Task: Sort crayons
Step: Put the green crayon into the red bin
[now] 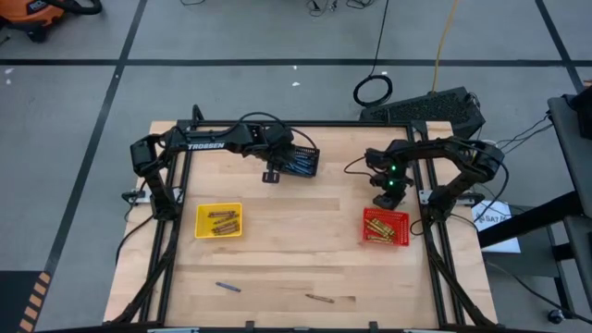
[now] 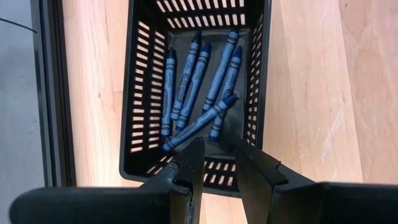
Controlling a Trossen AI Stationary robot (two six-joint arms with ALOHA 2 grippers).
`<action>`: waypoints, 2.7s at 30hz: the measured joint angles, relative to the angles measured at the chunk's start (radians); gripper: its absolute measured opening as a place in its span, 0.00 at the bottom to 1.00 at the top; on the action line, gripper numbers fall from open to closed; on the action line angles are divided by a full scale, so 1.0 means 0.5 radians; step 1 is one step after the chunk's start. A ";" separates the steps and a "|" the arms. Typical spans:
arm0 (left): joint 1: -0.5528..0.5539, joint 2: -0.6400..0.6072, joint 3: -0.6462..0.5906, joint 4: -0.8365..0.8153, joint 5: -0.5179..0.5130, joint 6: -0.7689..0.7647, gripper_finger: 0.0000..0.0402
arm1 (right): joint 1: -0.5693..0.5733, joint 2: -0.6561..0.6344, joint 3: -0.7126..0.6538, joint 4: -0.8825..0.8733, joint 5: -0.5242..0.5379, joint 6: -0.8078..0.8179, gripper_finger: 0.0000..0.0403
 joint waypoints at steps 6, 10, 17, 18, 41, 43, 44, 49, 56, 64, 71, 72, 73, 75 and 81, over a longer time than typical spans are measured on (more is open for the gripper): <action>0.000 0.000 0.000 0.004 0.000 0.000 0.21 | 0.000 0.000 0.011 0.093 -0.013 0.003 0.00; 0.001 0.000 0.000 0.003 0.000 0.000 0.21 | 0.000 0.000 0.019 0.049 -0.013 0.001 0.00; 0.000 0.000 0.000 0.003 0.000 0.000 0.21 | -0.002 0.000 0.231 -0.099 0.046 -0.070 0.00; 0.001 0.000 0.000 0.003 0.000 0.000 0.21 | -0.004 0.000 0.269 -0.127 0.082 -0.083 0.00; 0.000 0.000 0.000 0.002 0.000 -0.002 0.21 | -0.098 0.000 0.465 0.173 0.671 -0.878 0.01; 0.000 0.000 0.000 0.002 0.000 -0.002 0.21 | -0.090 0.000 0.465 0.193 0.669 -0.880 0.03; 0.000 0.000 0.000 0.002 0.000 -0.001 0.21 | -0.086 0.000 0.465 0.211 0.670 -0.881 0.04; 0.001 0.000 0.000 0.002 0.000 -0.002 0.21 | -0.085 0.000 0.465 0.248 0.666 -0.933 0.12; 0.001 0.000 0.000 0.002 0.000 -0.002 0.21 | -0.085 0.000 0.465 0.292 0.666 -1.054 0.20; 0.000 0.000 0.000 0.002 0.000 -0.002 0.21 | -0.085 0.000 0.464 0.297 0.613 -1.052 0.22; 0.001 0.000 0.000 0.003 0.000 -0.002 0.21 | -0.016 0.001 0.384 0.372 0.617 -1.082 0.23; 0.001 0.000 0.000 0.003 0.000 -0.002 0.21 | -0.004 0.001 0.371 0.406 0.646 -1.082 0.23; 0.001 0.000 0.000 0.003 0.000 -0.002 0.21 | 0.009 0.002 0.362 0.444 0.697 -1.074 0.23; 0.000 0.000 0.000 0.003 0.000 -0.002 0.21 | 0.021 0.002 0.353 0.516 0.785 -1.047 0.23; 0.000 0.000 0.000 0.003 0.000 -0.003 0.21 | 0.021 0.002 0.291 0.644 0.817 -0.968 0.21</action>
